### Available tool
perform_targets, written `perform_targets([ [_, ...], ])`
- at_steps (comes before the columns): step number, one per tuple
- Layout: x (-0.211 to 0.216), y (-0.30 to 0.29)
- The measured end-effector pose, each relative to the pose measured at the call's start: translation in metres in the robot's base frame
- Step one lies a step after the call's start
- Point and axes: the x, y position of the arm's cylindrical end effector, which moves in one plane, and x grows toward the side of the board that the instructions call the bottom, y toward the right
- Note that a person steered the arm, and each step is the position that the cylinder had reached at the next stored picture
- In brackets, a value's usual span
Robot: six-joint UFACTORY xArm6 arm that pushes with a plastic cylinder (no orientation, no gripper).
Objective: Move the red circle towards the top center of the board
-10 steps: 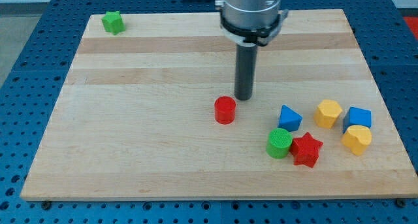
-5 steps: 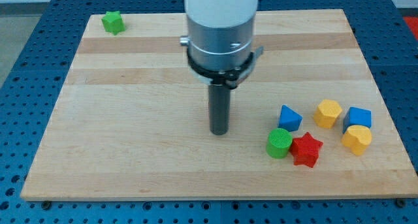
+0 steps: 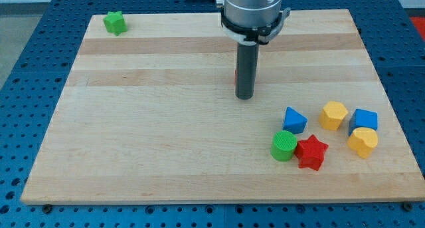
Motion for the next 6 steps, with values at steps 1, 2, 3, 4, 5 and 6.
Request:
perform_targets([
  [1, -0.021, 0.003],
  [2, -0.043, 0.007],
  [3, -0.068, 0.017],
  [4, -0.095, 0.023],
  [5, -0.124, 0.024],
  [6, -0.149, 0.020],
])
